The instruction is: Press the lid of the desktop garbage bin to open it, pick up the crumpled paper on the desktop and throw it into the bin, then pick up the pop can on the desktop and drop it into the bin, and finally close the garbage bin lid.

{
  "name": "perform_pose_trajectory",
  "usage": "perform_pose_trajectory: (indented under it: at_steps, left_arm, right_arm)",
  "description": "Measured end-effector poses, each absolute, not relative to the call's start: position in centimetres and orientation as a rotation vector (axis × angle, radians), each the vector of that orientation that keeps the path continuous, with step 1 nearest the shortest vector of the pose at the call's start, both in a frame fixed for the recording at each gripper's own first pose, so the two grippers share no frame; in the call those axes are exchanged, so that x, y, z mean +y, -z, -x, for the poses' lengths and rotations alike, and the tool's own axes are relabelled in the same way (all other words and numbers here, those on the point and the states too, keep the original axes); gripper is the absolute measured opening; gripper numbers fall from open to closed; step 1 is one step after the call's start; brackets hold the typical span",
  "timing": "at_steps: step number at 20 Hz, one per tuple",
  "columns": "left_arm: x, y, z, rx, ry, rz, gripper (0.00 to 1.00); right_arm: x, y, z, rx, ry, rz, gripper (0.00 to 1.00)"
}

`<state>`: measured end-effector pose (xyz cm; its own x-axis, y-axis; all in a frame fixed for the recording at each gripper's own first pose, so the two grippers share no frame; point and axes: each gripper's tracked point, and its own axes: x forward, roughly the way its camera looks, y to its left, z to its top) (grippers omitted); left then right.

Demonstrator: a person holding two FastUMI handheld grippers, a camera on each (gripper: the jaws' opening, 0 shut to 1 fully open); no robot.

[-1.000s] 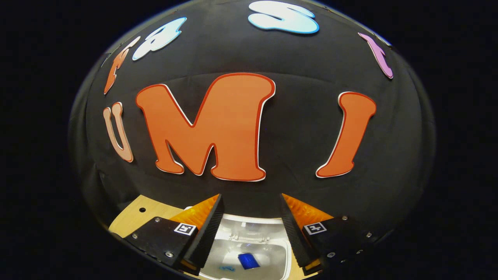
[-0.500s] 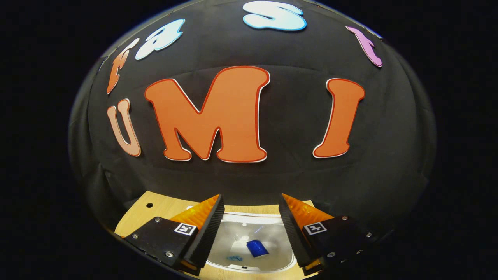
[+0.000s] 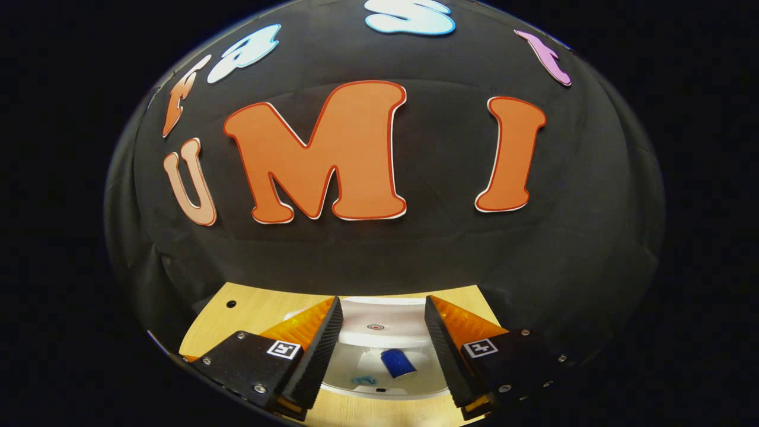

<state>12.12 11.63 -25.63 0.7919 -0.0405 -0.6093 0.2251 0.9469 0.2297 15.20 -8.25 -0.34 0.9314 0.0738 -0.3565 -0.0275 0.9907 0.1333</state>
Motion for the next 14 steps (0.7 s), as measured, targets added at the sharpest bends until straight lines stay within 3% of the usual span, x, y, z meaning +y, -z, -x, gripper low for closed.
perform_pose_trajectory:
  at_steps: [14]
  left_arm:
    - [12.0, 26.6, -11.7, 0.692, 0.156, -0.282, 1.0]
  right_arm:
    - [-6.9, 8.2, -11.8, 0.524, -0.055, -0.089, 0.84]
